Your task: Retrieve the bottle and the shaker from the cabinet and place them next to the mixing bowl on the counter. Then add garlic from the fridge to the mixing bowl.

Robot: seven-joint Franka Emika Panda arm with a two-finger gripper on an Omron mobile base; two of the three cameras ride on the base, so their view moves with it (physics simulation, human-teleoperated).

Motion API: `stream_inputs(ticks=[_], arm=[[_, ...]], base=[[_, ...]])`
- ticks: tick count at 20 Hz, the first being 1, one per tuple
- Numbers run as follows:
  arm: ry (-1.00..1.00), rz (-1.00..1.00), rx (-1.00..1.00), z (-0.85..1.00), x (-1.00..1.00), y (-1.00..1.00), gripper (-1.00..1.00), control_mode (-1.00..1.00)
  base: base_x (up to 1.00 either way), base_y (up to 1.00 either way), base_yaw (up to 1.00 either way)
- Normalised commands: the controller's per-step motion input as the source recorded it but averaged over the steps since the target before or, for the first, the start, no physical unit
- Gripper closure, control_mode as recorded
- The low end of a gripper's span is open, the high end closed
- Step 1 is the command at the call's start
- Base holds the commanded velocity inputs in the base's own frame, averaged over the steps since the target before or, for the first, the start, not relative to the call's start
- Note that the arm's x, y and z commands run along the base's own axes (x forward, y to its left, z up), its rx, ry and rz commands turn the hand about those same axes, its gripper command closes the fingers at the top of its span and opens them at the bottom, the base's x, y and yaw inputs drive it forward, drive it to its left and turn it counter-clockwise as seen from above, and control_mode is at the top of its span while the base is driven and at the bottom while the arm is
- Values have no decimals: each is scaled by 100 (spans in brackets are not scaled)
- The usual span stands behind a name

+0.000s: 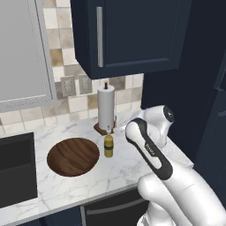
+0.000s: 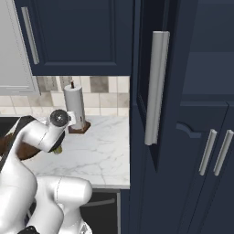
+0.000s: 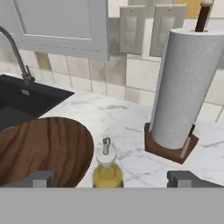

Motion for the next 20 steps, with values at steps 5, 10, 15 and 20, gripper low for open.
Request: stream_inputs(ticks=[5,10,15,20], arm=[[0,-26,-10,78,-54,0,-100,-100],[-1,-26,-5,73,-72,0,-100,-100],[-17,-22,0,67,-99,-2,-100,-100],[-20,-7,9,51,-96,-9,-100,-100]], base=[[0,0,0],[0,0,0],[0,0,0],[0,0,0]])
